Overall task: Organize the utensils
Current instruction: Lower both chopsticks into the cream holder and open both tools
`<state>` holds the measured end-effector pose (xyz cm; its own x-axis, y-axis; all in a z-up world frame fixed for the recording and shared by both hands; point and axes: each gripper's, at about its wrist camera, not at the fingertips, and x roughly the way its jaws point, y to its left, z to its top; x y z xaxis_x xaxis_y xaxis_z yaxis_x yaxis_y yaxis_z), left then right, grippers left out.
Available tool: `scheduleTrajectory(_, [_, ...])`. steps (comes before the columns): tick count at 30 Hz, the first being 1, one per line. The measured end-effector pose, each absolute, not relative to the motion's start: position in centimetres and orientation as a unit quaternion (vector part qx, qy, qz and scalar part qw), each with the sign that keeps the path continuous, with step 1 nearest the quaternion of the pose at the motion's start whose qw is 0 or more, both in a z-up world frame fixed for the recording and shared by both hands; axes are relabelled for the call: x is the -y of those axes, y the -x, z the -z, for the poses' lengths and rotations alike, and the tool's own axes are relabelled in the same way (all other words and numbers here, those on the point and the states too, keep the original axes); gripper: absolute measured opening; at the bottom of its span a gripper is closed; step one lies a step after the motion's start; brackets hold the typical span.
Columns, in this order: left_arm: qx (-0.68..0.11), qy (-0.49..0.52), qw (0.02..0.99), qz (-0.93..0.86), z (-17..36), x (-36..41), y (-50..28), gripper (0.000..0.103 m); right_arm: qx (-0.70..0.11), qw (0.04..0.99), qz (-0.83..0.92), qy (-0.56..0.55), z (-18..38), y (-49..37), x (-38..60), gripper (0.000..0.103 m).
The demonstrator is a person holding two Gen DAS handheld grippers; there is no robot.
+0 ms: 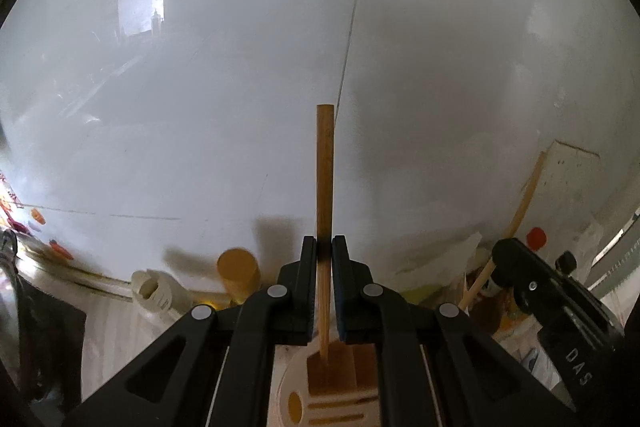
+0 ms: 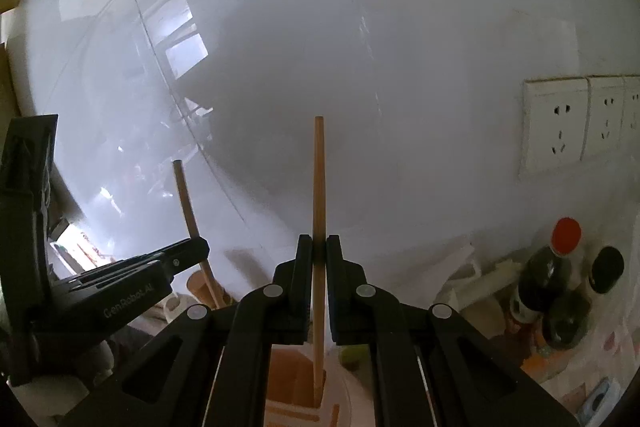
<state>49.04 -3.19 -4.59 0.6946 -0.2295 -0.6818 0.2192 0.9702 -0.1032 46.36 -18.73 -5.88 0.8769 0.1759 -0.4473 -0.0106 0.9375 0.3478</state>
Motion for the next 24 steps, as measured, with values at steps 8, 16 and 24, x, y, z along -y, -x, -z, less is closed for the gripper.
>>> scheduleTrajectory(8, [-0.391,0.013,0.913,0.113,4.3,2.5,-46.8,0.014,-0.273,0.945,-0.065,-0.166,6.2,-44.6,18.4,0.007])
scheduleTrajectory(16, [-0.349,0.009,0.935,0.061,0.5,0.7,-43.9,0.094,-0.304,0.931,-0.082,-0.185,5.3,-43.4,18.7,0.044])
scheduleTrajectory(24, [-0.373,0.003,0.927,0.037,2.1,-0.9,-38.7,0.103,-0.330,0.928,-0.029,-0.169,4.9,-38.7,20.0,0.084])
